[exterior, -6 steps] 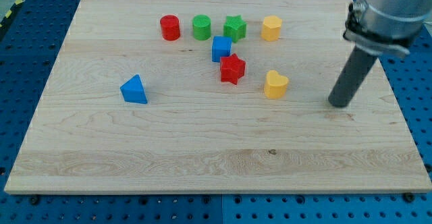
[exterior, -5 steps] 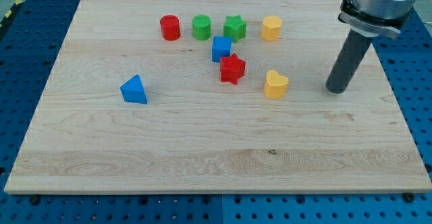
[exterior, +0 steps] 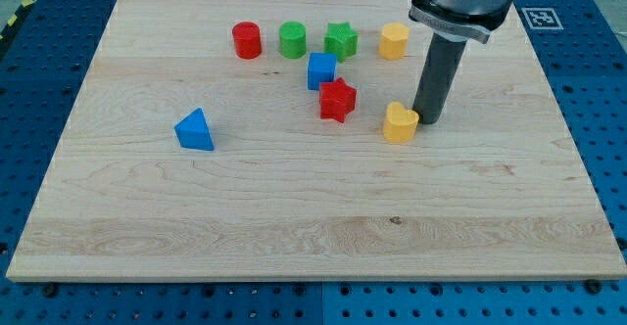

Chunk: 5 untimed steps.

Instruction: Push yellow heart below red star

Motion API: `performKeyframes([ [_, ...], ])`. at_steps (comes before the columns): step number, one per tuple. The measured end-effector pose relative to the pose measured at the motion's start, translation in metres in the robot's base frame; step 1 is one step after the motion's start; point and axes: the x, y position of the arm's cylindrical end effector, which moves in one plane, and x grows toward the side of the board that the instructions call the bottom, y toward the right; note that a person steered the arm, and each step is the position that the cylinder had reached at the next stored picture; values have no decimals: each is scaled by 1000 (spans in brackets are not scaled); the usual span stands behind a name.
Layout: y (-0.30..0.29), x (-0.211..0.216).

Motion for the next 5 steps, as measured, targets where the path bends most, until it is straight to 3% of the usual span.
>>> performKeyframes([
  [5, -35, 44],
])
